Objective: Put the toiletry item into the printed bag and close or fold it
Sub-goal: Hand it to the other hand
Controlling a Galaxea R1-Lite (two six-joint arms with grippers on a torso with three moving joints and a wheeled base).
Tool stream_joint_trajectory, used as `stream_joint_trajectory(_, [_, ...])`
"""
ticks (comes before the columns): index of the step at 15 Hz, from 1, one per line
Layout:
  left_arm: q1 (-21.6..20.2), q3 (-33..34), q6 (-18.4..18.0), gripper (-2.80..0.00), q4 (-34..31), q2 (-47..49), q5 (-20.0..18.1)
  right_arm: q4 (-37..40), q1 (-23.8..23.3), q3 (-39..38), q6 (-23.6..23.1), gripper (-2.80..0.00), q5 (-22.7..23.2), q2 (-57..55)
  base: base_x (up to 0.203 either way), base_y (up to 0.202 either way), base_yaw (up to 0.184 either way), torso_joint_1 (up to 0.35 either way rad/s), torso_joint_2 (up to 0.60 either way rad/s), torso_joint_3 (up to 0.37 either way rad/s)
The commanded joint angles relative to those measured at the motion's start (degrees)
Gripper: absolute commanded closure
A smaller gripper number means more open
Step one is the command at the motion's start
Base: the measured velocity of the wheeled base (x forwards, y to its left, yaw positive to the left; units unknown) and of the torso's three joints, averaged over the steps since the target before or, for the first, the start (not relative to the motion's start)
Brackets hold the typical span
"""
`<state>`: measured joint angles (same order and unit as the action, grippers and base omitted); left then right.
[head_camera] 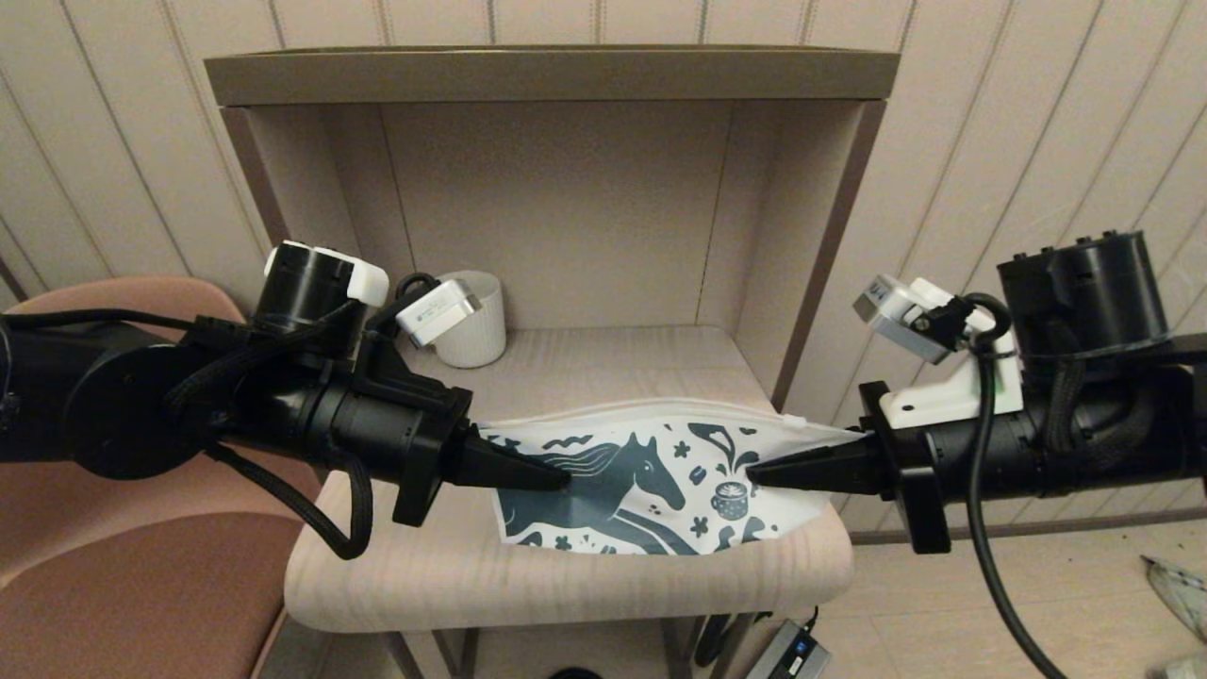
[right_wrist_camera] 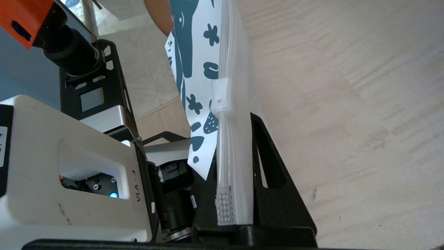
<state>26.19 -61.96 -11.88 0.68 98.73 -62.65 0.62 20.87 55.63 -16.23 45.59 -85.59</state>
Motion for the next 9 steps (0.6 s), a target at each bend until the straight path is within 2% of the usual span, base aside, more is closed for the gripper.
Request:
stream_joint_trajectory(1, [0.0,0.7,-0.3,0.0,0.1,0.1,-0.3,0.0,0.0,0.0,-0.1,0.0,0.3,0.0,0.0,0.0,0.0,0.0,0.0,0.0])
stream_joint_trajectory(2, [0.0,1.1,-0.9,-2.8,0.1,0.1,-0.2,0.0,0.0,0.0,-0.1,0.0,0.3,0.0,0.0,0.0,0.0,0.0,0.0,0.0])
stream_joint_trajectory(5, [0.0,1.4,-3.7,-2.8,0.0,0.1,-0.3,0.0,0.0,-0.1,-0.1,0.0,0.3,-0.1,0.0,0.0,0.0,0.0,0.0,0.0])
stream_joint_trajectory(9, [0.0,0.6,-3.4,-2.8,0.1,-0.9,-0.2,-0.3,0.6,-0.5,-0.2,0.0,0.2,-0.7,0.0,0.0,0.0,0.0,0.0,0.0])
